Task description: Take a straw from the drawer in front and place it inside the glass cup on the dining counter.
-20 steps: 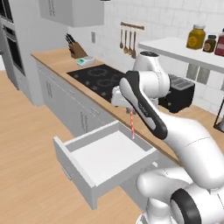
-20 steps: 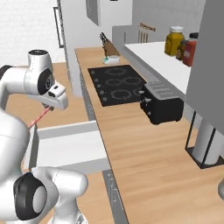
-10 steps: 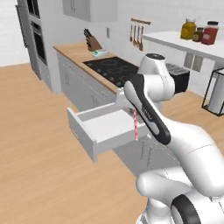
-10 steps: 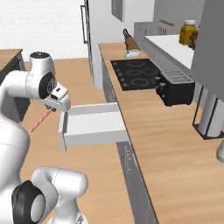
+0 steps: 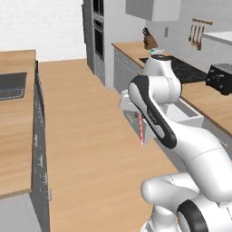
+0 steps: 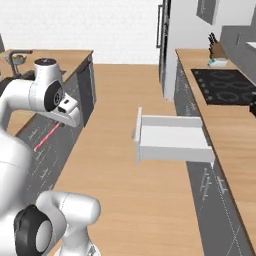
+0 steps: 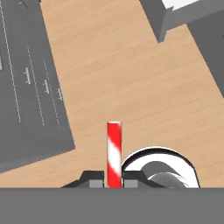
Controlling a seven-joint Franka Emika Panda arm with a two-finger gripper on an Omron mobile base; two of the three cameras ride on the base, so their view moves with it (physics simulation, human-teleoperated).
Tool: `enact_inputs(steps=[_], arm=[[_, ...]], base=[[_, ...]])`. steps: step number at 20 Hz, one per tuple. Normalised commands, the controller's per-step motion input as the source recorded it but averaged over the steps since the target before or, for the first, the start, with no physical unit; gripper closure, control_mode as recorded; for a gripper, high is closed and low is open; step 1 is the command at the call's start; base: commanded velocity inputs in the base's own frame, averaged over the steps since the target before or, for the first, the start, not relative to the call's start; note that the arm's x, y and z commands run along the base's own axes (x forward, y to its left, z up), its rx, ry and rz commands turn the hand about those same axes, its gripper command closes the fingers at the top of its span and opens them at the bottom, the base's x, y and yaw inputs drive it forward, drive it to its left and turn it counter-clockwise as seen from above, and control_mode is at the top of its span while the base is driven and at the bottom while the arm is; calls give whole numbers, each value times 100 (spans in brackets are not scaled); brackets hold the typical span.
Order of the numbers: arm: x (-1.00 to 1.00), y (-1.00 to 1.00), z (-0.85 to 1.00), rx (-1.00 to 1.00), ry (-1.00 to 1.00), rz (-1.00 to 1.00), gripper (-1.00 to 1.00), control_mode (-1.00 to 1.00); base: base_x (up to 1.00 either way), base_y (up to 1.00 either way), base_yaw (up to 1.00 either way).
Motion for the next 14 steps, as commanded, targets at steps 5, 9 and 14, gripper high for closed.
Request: enact_inputs(steps=[5, 9, 14], arm=[[0, 0, 0, 0, 0, 0, 100, 100], [0, 0, 0, 0, 0, 0, 100, 100], [0, 0, 0, 0, 0, 0, 100, 100]], base=[[-69, 62, 18], [-38, 83, 0], [-6, 100, -4]])
